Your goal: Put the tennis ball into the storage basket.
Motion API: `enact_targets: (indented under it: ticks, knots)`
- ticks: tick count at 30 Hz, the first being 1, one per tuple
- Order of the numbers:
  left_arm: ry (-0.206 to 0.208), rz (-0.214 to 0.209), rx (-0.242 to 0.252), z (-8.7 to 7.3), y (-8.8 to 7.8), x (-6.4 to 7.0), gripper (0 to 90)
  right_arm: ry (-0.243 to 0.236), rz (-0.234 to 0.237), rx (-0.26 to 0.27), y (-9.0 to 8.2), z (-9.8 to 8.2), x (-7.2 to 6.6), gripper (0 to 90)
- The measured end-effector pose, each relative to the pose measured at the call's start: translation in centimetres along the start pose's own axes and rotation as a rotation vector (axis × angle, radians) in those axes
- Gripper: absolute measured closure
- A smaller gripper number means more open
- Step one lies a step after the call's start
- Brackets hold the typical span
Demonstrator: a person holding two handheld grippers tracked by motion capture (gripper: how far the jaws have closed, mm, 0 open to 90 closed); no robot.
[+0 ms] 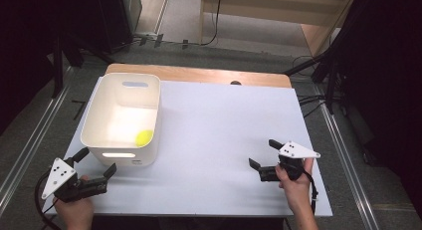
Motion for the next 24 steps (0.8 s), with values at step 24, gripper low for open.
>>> enact_targets:
  ticks: [24]
  knots:
    - [-0.001,0.001,-0.001,0.0,0.0,0.0,0.0,0.061,-0.048,0.045,-2.1,-3.3,1.8,0.5]
Point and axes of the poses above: each handheld gripper's, and its own axes: y roughly forward along the jaws, z roughly out of its top, x roughly to its right, the point moved 3 cm from there along y, roughly forward along the jaws, and after that the axes turned 3 degrees about z, right-handed, at the moved point
